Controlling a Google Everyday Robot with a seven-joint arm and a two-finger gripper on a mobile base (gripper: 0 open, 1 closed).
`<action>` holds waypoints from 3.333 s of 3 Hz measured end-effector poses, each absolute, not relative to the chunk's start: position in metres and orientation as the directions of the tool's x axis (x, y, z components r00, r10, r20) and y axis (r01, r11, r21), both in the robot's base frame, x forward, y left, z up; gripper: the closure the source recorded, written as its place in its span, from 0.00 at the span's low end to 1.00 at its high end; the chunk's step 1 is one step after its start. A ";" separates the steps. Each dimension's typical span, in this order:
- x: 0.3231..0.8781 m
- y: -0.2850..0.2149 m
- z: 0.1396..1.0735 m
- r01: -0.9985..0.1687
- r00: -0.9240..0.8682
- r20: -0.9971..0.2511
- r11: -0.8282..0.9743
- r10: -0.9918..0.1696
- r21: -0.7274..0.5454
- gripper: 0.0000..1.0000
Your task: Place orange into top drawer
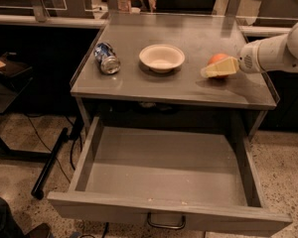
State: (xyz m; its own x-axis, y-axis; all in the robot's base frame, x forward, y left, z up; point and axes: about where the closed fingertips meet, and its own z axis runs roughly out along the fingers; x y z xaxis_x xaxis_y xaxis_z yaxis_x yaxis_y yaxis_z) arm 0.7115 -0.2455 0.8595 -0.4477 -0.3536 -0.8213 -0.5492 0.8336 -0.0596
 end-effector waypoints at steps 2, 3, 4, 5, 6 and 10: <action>0.722 -0.240 0.851 -0.545 -0.452 -0.824 0.837 -0.342 -0.049 0.14; 0.722 -0.240 0.851 -0.545 -0.452 -0.824 0.837 -0.342 -0.049 0.38; 0.722 -0.240 0.851 -0.545 -0.452 -0.824 0.837 -0.342 -0.049 0.69; 0.722 -0.240 0.851 -0.545 -0.452 -0.824 0.837 -0.342 -0.049 0.92; 0.715 -0.238 0.856 -0.555 -0.446 -0.825 0.830 -0.347 -0.049 1.00; 0.605 -0.215 0.915 -0.650 -0.371 -0.857 0.759 -0.357 -0.034 1.00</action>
Offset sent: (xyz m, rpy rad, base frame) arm 0.0092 0.0046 -0.0072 0.0096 0.0022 -0.0049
